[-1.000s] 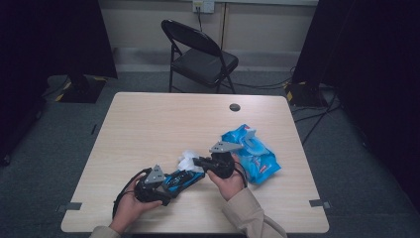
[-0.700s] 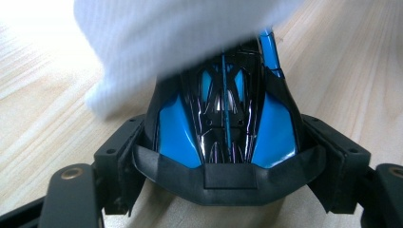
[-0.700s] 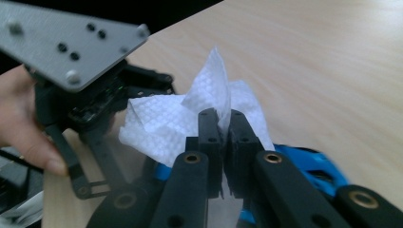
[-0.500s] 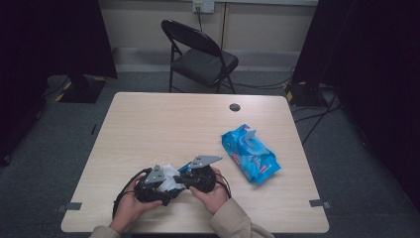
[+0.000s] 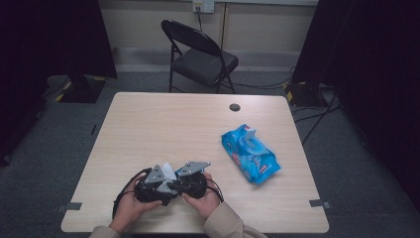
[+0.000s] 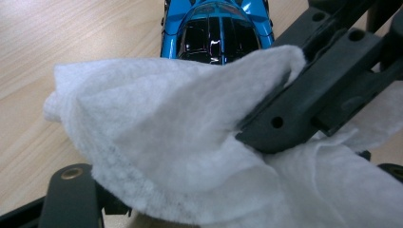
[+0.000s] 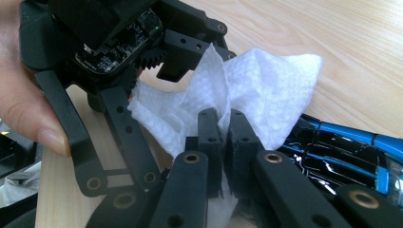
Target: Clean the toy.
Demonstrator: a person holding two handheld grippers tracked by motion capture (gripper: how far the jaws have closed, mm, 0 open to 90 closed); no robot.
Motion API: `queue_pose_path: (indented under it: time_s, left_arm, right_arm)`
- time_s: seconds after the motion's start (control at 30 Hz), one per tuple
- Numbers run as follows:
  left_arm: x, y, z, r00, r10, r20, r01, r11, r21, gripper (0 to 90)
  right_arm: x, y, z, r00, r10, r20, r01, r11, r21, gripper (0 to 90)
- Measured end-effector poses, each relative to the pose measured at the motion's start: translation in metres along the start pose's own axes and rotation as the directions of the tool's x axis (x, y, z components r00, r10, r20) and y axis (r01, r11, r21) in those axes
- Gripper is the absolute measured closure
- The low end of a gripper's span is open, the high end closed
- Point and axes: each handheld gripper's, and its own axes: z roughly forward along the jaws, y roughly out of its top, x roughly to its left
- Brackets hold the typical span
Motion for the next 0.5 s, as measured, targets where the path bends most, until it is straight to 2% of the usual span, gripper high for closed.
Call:
queue_pose_path:
  time_s: [0.5]
  left_arm:
    - [0.0003,0.0001,-0.0002,1.0,0.006,-0.002,-0.006,1.0,0.001,24.4]
  right_arm:
    - [0.0,-0.0013,-0.0014,0.9999,-0.007,0.011,0.008,1.0,-0.005,86.3]
